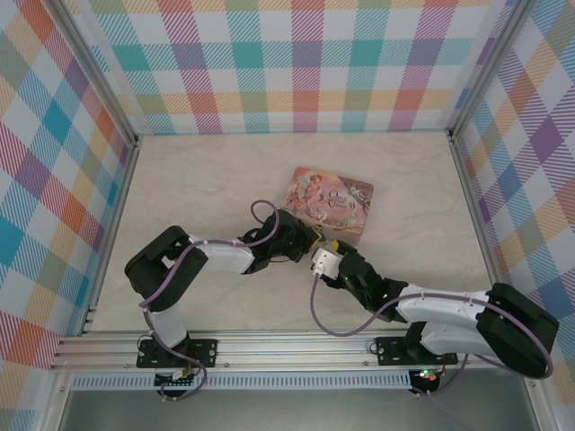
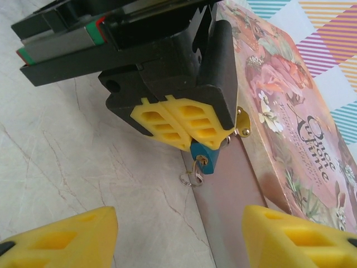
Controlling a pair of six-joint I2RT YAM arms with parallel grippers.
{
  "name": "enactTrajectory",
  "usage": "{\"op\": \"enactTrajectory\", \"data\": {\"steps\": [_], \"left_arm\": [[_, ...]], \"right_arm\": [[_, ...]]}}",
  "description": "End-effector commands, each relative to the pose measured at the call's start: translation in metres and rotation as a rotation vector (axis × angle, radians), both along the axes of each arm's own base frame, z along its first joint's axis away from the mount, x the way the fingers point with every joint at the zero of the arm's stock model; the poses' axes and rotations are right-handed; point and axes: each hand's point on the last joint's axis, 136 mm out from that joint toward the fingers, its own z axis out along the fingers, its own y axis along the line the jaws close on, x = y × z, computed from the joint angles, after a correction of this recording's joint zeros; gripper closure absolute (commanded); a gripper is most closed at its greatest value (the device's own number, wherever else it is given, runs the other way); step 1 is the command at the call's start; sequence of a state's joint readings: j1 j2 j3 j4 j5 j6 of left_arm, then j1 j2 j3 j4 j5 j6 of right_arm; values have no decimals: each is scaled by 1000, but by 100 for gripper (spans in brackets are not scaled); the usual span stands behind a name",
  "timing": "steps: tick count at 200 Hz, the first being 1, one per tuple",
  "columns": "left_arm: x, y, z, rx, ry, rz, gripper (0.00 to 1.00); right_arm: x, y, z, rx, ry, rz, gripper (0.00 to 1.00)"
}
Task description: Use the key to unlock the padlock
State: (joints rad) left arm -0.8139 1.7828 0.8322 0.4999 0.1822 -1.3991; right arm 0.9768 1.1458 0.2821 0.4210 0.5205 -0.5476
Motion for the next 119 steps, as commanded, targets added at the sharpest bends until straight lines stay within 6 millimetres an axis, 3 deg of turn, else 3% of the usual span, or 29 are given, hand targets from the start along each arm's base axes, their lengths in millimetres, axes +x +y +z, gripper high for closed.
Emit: {"op": "enactTrajectory", "data": {"steps": [1,119], "left_arm": [[5,-11,33,-78,-46,-12,100],[5,-13,34,-92,-42,-14,100]], "right_arm": [[7,4,13,44,-70,-3,41],[28,10,4,36,-40,32,56]]}}
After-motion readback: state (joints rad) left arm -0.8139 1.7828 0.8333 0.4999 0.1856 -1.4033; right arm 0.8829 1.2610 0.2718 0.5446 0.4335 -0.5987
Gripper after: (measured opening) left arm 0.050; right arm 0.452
